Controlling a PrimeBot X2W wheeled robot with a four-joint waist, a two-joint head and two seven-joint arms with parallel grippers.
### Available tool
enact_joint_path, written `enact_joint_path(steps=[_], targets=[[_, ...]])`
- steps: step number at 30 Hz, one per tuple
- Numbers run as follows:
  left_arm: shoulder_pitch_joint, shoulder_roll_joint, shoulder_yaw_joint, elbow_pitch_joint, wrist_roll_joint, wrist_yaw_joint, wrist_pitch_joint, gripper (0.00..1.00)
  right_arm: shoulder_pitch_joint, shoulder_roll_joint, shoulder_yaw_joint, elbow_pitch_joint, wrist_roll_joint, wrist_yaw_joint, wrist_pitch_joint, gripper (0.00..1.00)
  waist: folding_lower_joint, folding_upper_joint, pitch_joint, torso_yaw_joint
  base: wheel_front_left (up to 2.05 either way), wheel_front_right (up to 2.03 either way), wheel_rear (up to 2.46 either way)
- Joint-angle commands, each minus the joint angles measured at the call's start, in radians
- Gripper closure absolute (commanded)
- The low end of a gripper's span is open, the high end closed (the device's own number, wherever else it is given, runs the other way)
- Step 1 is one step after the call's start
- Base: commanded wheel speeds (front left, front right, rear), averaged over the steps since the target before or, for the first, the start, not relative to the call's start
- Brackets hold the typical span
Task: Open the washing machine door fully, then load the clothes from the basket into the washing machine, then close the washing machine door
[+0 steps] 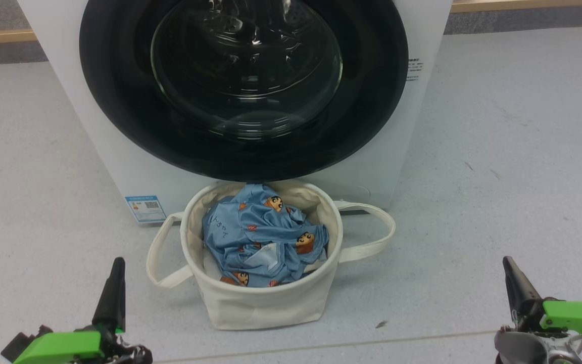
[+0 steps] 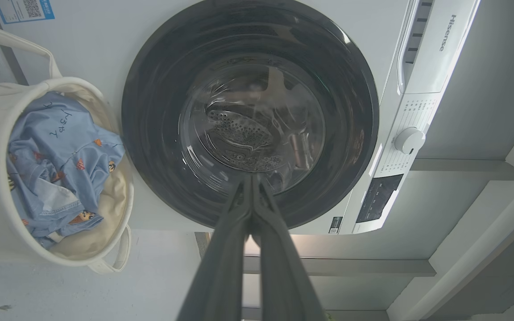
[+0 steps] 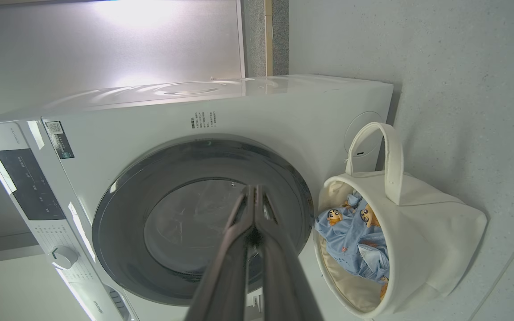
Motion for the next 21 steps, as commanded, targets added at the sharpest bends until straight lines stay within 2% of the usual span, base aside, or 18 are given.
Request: enact_joint_path(steps=[1,10,11,18,21], targets=[[-0.024,0.006,0.034,-0.026,-0.003,-0.007,0.001,1.0,-0.033,-0.004,0.022,-0.032,0.006,0.0,0.007,1.0,0.0,0.0,0.0,0.0,0.0,0.0,0.0],[-0.024,0.006,0.034,-0.026,-0.003,-0.007,0.001,1.0,-0.033,-0.004,0.022,-0.032,0.006,0.0,0.007,1.0,0.0,0.0,0.0,0.0,0.0,0.0,0.0],[0.0,0.0,0.0,0.0,0.0,0.0,0.0,0.0,0.0,0.0,0.0,0.0,0.0,0.0,0.0,0.0,0.0,0.0,0.0,0.0,0.0,0.0,0.0],[0.015,-0.003,0.001,0.052,-0.001,0.005,-0.001,0.0,0.014,0.005,0.005,0.05,-0.006,0.0,-0.008,0.0,0.0003,0.0,0.0,0.001,0.0,0.0,0.0],[0.008,-0.001,0.003,0.049,-0.001,0.009,-0.002,0.0,0.008,0.005,0.006,0.049,-0.009,0.0,-0.016,0.0,0.002,0.0,-0.002,0.003,0.0,0.0,0.0]])
